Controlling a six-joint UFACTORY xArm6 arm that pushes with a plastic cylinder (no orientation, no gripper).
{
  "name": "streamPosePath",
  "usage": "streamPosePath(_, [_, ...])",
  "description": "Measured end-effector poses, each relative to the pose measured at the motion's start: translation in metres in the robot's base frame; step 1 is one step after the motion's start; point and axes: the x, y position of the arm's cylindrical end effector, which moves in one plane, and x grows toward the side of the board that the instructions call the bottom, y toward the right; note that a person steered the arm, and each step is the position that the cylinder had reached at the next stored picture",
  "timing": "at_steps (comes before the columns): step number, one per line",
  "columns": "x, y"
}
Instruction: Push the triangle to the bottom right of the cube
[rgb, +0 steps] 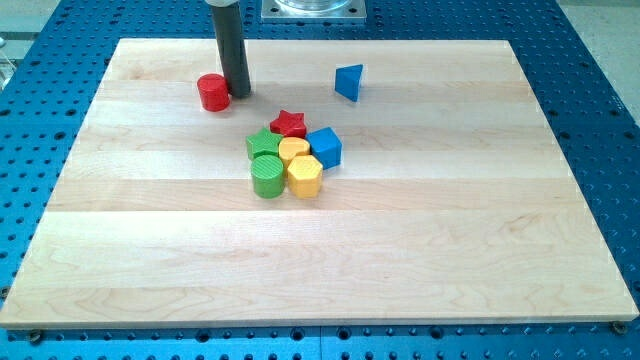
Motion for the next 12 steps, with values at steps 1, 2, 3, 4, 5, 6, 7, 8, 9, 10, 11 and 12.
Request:
streamPosePath(1, [0.0,0.0])
streamPosePath(2, [-0.005,0.0])
streamPosePath(3, [-0.005,0.0])
streamPosePath(4, [-0.005,-0.001])
streamPosePath(5, [-0.01,0.0])
streamPosePath(6, [-0.02,0.033])
streamPosePath(7, [-0.03,0.081])
streamPosePath(8, [-0.046,0.11])
streamPosePath(9, [-0.045,0.139])
streamPosePath(10, [-0.043,0.158])
streamPosePath(11, [0.006,0.207])
streamPosePath(12, [0.066,0.256])
